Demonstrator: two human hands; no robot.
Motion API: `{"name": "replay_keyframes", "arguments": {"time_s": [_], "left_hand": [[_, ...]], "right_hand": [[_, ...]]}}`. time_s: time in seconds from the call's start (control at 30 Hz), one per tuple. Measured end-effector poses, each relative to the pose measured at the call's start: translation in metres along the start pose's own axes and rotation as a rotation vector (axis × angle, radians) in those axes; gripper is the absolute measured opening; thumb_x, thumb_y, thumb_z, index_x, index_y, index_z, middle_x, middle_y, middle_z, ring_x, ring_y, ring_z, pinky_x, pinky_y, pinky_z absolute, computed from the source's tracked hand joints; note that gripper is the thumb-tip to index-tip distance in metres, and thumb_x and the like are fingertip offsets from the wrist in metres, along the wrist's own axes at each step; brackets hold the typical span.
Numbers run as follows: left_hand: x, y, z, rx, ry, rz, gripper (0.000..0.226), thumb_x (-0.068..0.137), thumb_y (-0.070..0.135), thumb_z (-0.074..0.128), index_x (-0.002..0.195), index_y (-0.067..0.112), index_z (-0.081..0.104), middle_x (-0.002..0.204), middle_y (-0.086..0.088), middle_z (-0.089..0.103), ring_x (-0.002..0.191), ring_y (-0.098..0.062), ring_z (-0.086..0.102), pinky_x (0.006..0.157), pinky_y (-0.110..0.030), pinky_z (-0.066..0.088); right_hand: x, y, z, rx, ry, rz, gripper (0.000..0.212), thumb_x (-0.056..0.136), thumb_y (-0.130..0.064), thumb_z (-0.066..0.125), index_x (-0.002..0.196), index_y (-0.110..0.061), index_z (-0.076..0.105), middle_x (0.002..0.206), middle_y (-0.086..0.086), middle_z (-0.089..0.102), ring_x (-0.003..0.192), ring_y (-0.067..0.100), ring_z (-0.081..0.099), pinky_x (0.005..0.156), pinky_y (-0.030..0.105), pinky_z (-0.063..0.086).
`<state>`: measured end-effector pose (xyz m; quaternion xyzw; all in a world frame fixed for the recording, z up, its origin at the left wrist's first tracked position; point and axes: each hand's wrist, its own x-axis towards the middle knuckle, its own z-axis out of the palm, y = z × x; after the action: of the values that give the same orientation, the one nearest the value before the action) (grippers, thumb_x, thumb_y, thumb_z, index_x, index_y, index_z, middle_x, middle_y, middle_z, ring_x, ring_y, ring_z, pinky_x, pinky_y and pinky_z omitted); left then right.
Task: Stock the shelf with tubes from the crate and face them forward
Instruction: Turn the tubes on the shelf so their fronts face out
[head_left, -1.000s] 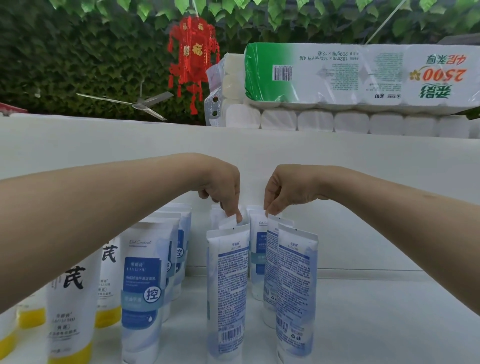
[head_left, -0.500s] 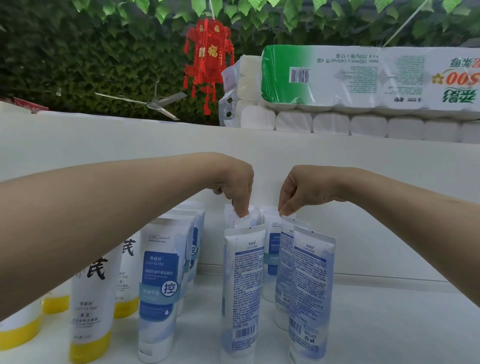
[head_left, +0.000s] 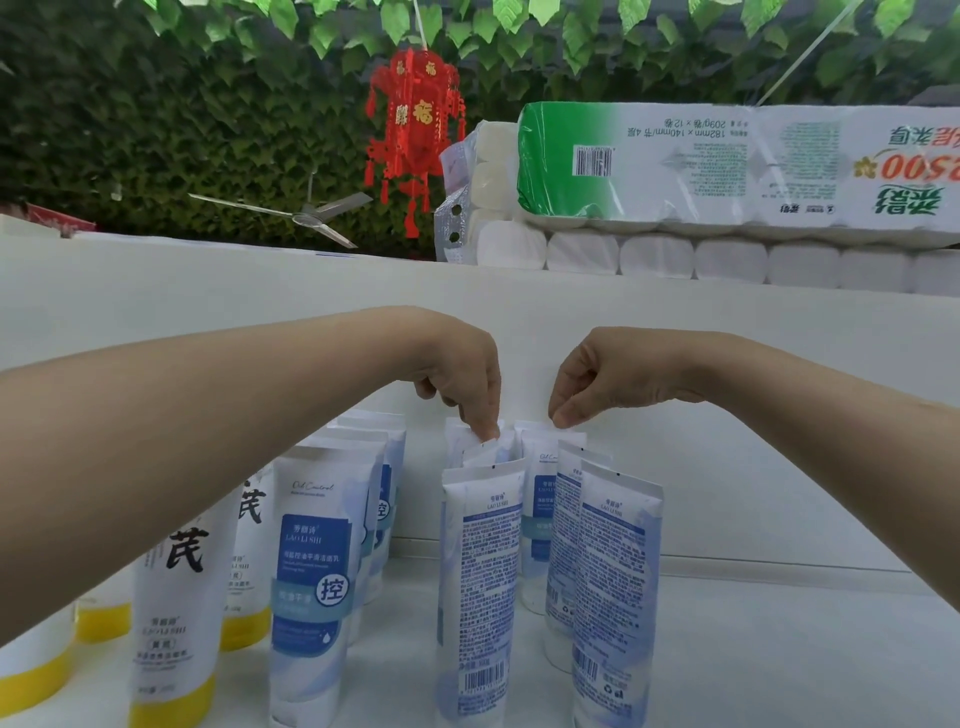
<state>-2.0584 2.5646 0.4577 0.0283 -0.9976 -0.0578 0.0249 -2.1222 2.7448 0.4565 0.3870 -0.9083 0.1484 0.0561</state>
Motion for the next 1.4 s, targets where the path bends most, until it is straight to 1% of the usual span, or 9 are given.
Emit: {"name": "replay_keyframes", "arguments": {"time_s": [0.1,0.17,0.4,0.67,0.83,0.93,1.0,1.13,1.4], "left_hand": [[-0.019,-0.004,-0.015,-0.120,0.010,0.056,0.018,0.081,0.037,0.076,0.093,0.025,0.071,0.088,0.005,0.066,0.080,-0.012,0.050,0.066,-0.024,0.045],[-0.031,-0.008,-0.022,-0.224,-0.036,0.114,0.024,0.080,0.039,0.074,0.099,0.025,0.071,0.085,0.005,0.067,0.077,-0.012,0.049,0.063,-0.022,0.043],[-0.053,-0.011,-0.016,-0.296,-0.222,0.230,0.035,0.082,0.045,0.064,0.109,0.023,0.072,0.087,0.001,0.063,0.072,-0.009,0.047,0.062,-0.021,0.041],[-0.057,-0.008,-0.013,-0.290,-0.214,0.151,0.046,0.079,0.052,0.060,0.103,0.017,0.077,0.088,0.001,0.068,0.072,-0.010,0.048,0.063,-0.021,0.040],[-0.058,-0.011,-0.011,-0.288,-0.156,0.117,0.026,0.094,0.029,0.059,0.103,0.011,0.076,0.097,-0.002,0.075,0.070,-0.008,0.049,0.060,-0.019,0.042],[-0.057,-0.010,-0.007,-0.193,-0.099,0.127,0.016,0.088,0.016,0.070,0.102,0.015,0.076,0.099,-0.002,0.075,0.080,-0.009,0.054,0.061,-0.019,0.043],[-0.055,-0.008,-0.003,-0.123,-0.048,0.124,0.014,0.082,0.021,0.076,0.095,0.020,0.077,0.095,0.000,0.075,0.080,-0.010,0.054,0.065,-0.021,0.043],[-0.051,-0.005,0.003,-0.088,0.011,0.160,0.011,0.077,0.030,0.080,0.080,0.021,0.075,0.072,0.013,0.070,0.080,-0.010,0.058,0.093,-0.034,0.050],[-0.050,-0.003,0.004,-0.057,0.030,0.134,0.016,0.081,0.029,0.076,0.079,0.014,0.074,0.062,0.018,0.068,0.080,-0.009,0.060,0.095,-0.034,0.048]], "right_hand": [[-0.011,-0.003,-0.010,0.067,-0.032,-0.051,0.015,0.082,-0.037,0.076,0.091,-0.025,0.077,0.083,-0.008,0.072,0.081,0.011,0.058,0.073,0.026,0.046],[-0.020,-0.005,-0.015,0.105,-0.097,-0.083,0.019,0.085,-0.040,0.071,0.096,-0.025,0.077,0.081,-0.007,0.070,0.077,0.009,0.052,0.067,0.026,0.039],[-0.034,-0.001,-0.013,0.134,-0.296,-0.133,0.024,0.093,-0.038,0.061,0.103,-0.023,0.077,0.089,-0.006,0.070,0.084,0.010,0.052,0.070,0.028,0.037],[-0.039,-0.003,-0.014,0.143,-0.312,-0.152,0.023,0.094,-0.010,0.061,0.105,-0.019,0.078,0.092,-0.005,0.071,0.083,0.009,0.053,0.068,0.024,0.037],[-0.041,-0.005,-0.010,0.074,-0.259,-0.156,0.023,0.088,-0.010,0.070,0.104,-0.024,0.078,0.092,-0.006,0.074,0.079,0.003,0.056,0.074,0.030,0.038],[-0.041,-0.007,-0.008,0.041,-0.227,-0.135,0.018,0.084,-0.019,0.075,0.100,-0.028,0.078,0.099,-0.009,0.076,0.095,0.006,0.065,0.098,0.042,0.048],[-0.041,-0.010,-0.006,0.039,-0.208,-0.122,0.015,0.082,-0.024,0.077,0.097,-0.027,0.079,0.100,-0.010,0.076,0.105,0.009,0.065,0.108,0.046,0.043],[-0.041,-0.013,-0.003,0.038,-0.158,-0.097,0.010,0.079,-0.028,0.080,0.089,-0.025,0.080,0.093,-0.011,0.076,0.095,0.002,0.066,0.105,0.040,0.046],[-0.037,-0.017,0.001,0.013,-0.094,-0.037,0.009,0.078,-0.030,0.081,0.083,-0.022,0.080,0.086,-0.016,0.076,0.092,-0.001,0.065,0.100,0.031,0.047]]}}
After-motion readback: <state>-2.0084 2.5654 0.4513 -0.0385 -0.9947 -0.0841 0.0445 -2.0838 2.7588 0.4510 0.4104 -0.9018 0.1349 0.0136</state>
